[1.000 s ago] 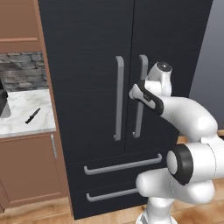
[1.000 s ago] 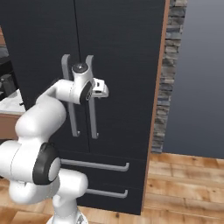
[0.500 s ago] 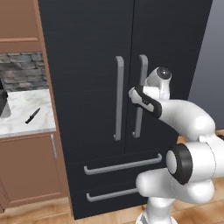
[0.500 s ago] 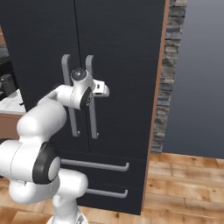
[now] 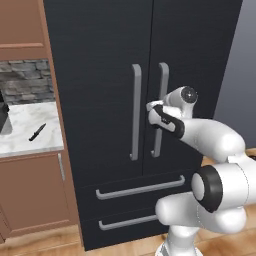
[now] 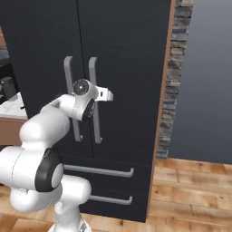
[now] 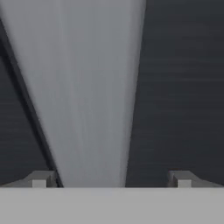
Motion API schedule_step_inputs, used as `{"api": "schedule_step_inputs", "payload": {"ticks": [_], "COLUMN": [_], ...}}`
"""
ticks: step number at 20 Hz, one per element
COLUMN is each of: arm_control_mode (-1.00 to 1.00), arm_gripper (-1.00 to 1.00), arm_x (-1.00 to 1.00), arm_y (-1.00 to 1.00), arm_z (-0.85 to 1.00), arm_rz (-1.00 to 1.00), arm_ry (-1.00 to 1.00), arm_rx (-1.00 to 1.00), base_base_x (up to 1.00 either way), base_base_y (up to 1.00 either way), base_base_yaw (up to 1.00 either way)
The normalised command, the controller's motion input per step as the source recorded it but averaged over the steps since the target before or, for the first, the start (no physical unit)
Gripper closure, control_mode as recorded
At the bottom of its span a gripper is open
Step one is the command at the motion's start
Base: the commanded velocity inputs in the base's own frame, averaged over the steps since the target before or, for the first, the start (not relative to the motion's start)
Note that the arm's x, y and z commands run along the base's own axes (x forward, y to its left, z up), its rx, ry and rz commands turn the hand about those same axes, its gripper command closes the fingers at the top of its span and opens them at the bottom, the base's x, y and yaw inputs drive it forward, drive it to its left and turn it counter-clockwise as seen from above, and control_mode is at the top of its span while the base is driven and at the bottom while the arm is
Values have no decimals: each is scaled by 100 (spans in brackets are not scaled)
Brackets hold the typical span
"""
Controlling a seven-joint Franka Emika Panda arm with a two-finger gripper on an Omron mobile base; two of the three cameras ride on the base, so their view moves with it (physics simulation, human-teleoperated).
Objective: Retrieve the butter from the fridge and place it on a plate on the dining table. Then retrieve the butter knife by the fridge and place it near the plate.
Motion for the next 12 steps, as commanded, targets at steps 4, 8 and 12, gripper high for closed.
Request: {"api": "schedule_step_inputs", "payload": {"ticks": [4,8,12], "arm_control_mode": [-100,-100,-100], "arm_gripper": [100,100,100], "arm_x": [39,-10,-52], "arm_y": [0,-20,-61], "arm_z": [0,1,9], "arm_rz": [0,0,-5], "arm_ry": [1,2,7], "arm_rx": [0,0,0], "base_base_x": [0,0,0], "base_base_y": [0,0,0], "base_base_yaw": [0,0,0]}}
